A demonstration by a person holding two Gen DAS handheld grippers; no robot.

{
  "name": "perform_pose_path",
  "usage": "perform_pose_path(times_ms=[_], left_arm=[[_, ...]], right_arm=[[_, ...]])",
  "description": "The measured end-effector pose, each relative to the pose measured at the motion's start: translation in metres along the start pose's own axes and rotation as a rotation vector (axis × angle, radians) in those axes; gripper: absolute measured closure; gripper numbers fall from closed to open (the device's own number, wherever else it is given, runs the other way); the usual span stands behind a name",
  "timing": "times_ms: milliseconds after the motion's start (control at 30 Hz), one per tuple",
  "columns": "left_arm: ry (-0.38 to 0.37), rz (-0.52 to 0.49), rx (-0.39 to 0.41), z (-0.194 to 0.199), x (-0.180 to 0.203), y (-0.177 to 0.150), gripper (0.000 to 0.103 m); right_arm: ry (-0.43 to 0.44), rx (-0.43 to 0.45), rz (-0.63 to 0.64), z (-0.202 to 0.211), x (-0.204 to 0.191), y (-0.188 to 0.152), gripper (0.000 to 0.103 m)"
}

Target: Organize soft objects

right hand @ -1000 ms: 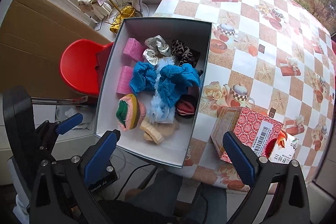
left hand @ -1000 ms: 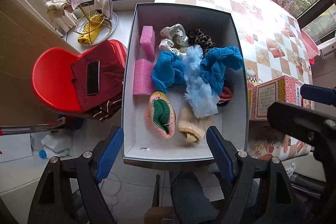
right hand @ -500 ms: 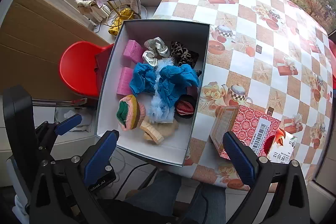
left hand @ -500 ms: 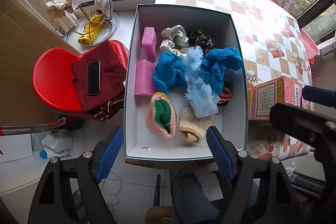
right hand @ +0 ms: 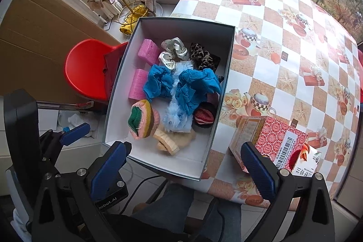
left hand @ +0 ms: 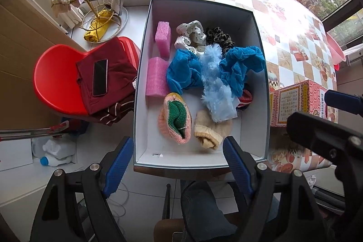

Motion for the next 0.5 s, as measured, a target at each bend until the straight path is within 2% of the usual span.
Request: perform_pose_path(times_ms=[300,433,500], left_arm=[[-0.020,0.064,-0.031,-0.0058,-0.0083,-0.0074,0.020],[-0.097,0.104,0.011,-0.0008,-0.0075,-0.0071,0.020],[-0.094,0.104,0.025,0.0024,-0.0066,-0.0060,0.020]], right_arm=[[0.023,-0.004,0.006,-0.0042,-0.0034,0.0004,0.001],[0.032,-0.009,0.013,-0.0070,-0.0047,0.0008,0.001],[0.035,-0.011,0.018,-0.0080,-0.0048,0.0007,0.001]])
Point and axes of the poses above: each gripper's, at about its wrist camera, not at the fingertips, and z roughly against the way its jaws point, x to its right, y to its top, the point moved 9 cm from there along -z, roughly the way its jaws point, and after that the axes turned 2 degrees about -z, right-handed, at the moved point
